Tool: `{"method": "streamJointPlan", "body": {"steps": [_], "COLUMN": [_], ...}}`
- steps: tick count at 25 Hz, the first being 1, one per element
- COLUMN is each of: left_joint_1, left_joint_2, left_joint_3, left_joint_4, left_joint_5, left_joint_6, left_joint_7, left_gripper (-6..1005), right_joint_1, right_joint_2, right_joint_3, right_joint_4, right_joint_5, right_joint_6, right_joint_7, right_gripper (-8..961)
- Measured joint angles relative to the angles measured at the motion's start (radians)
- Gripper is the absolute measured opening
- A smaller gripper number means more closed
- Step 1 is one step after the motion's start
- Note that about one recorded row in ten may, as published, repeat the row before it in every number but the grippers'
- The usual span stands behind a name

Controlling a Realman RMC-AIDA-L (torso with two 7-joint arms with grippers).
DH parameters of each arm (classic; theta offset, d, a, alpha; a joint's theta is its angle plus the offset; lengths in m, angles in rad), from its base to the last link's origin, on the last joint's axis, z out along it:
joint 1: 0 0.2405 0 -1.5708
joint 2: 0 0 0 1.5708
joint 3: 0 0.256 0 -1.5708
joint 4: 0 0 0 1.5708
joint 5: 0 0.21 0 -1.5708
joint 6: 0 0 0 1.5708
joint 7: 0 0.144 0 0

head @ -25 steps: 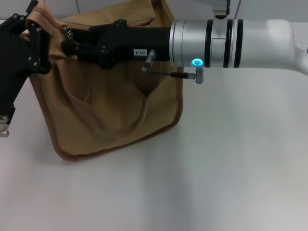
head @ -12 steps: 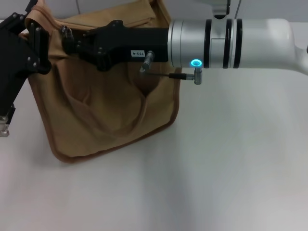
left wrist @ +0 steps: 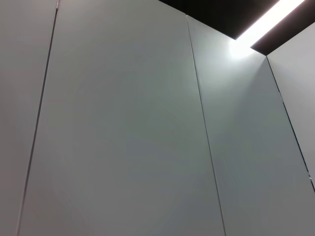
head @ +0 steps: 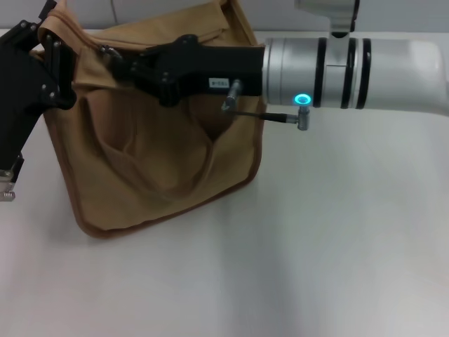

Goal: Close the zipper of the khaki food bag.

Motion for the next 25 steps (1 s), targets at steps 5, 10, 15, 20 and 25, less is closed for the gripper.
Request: {"method": "streamJointPlan", "body": {"steps": [5,10,15,20,25], "left_joint_1": [0.005,0.007,0.008,0.009,0.006], "left_joint_2": [0.000,0.000,0.001,0.002,0.002], "left_joint_3": [-0.003,-0.006,-0.008,-0.008,-0.009], "left_joint_4": [0.000,0.000,0.000,0.000,0.000], "left_joint_5": [-0.002,-0.004,-0.008,-0.010,-0.010], "left_joint_6": [-0.001,-0.004,-0.015,-0.041,-0.071], "left_joint_7": [0.001,0.001,0.002,0.003,-0.002], "left_gripper": [65,66,67,68,68], "right_joint_1": [-0.033,-0.080,-0.172,-0.258,-0.302], "right_joint_2": [0.002,0.003,0.001,-0.001,-0.002], "right_joint_3": [0.026,0.052,0.126,0.209,0.268], "right_joint_4": [-0.001,-0.013,-0.036,-0.044,-0.034], "right_joint_5": [0.000,0.003,-0.003,-0.003,0.000], "right_joint_6": [0.036,0.065,0.071,0.042,-0.021], "right_joint_7": [-0.021,-0.039,-0.054,-0.075,-0.098], "right_gripper": [13,15,16,17,18]}}
